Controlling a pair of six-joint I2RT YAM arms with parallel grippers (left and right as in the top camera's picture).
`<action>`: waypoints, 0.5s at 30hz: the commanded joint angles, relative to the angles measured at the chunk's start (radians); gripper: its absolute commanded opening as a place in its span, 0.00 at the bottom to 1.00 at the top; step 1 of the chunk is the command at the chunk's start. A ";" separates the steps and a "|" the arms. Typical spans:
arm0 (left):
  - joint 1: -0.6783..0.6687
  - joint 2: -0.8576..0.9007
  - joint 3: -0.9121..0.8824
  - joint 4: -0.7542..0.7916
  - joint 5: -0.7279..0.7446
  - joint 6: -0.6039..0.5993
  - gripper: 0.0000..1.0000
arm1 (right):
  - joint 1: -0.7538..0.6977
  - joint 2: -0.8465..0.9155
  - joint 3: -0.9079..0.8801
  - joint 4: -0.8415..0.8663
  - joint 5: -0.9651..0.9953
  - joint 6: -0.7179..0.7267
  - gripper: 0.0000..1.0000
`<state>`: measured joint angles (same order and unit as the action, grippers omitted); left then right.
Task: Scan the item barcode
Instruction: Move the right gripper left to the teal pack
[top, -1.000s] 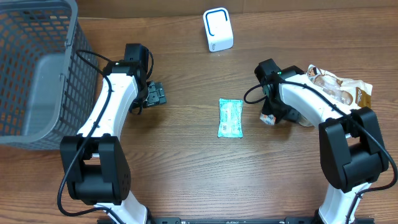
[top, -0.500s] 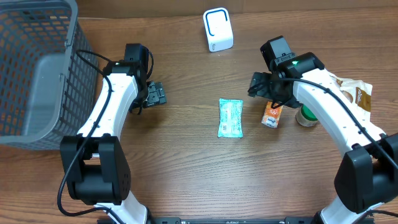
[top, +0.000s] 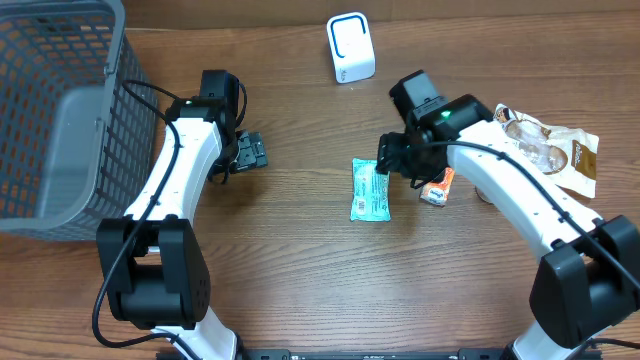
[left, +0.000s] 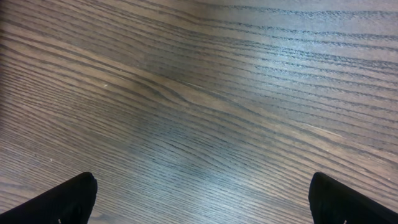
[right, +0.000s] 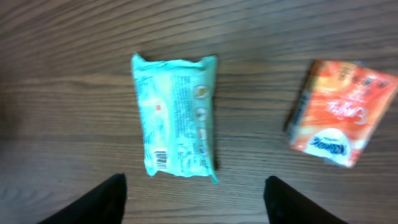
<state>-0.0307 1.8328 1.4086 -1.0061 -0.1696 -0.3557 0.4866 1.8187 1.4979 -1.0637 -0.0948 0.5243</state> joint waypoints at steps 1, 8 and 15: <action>-0.002 -0.015 -0.001 -0.001 -0.013 0.012 1.00 | 0.044 0.002 -0.006 0.013 0.050 -0.002 0.68; -0.002 -0.015 -0.001 -0.001 -0.013 0.012 1.00 | 0.108 0.025 -0.006 0.043 0.108 -0.002 0.58; -0.002 -0.015 -0.001 -0.001 -0.013 0.012 1.00 | 0.113 0.073 -0.006 0.057 0.176 0.012 0.57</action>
<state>-0.0307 1.8328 1.4086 -1.0061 -0.1696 -0.3557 0.6041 1.8687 1.4979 -1.0115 0.0349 0.5243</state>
